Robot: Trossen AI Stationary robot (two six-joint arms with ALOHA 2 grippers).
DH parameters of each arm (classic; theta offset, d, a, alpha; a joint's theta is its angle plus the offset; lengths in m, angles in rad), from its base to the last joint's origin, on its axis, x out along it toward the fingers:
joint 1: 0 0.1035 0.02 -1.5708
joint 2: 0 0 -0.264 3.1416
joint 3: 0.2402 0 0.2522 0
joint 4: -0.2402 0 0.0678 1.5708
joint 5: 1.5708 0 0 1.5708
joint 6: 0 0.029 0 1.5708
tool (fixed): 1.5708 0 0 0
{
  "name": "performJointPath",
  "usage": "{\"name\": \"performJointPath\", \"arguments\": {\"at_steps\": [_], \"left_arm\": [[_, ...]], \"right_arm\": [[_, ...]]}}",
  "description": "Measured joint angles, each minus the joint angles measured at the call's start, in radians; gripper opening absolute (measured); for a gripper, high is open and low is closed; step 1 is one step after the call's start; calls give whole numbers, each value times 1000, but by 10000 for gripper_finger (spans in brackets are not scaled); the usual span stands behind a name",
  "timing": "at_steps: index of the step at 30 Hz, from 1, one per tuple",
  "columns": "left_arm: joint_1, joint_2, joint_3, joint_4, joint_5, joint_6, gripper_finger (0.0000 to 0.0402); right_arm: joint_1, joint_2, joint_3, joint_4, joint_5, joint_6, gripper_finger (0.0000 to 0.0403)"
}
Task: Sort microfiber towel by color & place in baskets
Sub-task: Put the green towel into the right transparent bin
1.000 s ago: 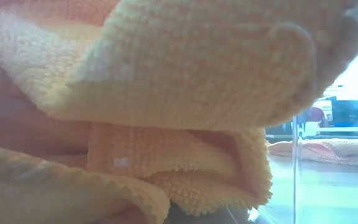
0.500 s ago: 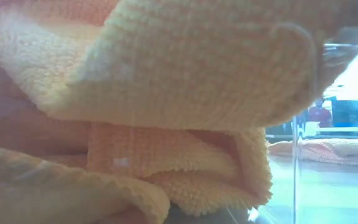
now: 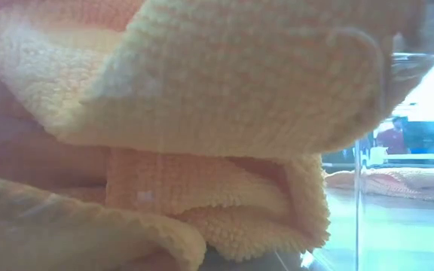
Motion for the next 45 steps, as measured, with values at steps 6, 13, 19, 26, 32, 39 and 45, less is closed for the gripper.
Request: {"name": "performJointPath", "arguments": {"at_steps": [6,13,19,26,32,39,45], "left_arm": [[0,20,0,-1,-77,34,1],[78,29,0,-118,-277,-12,65],[282,34,0,-302,-269,-100,166],[606,72,0,-299,-164,-64,233],[855,195,0,-203,14,37,236],[998,388,1,-39,133,155,236],[1078,561,0,-27,190,211,236]], "right_arm": [[-137,0,-104,14,19,103,19],[-274,0,-178,88,30,121,5],[-363,-9,-178,134,45,68,2],[-459,-19,-178,275,45,-98,0],[-535,-19,-178,397,42,-234,0],[-611,-19,-178,514,-2,-370,0],[-642,-19,-178,616,-34,-449,0]]}}
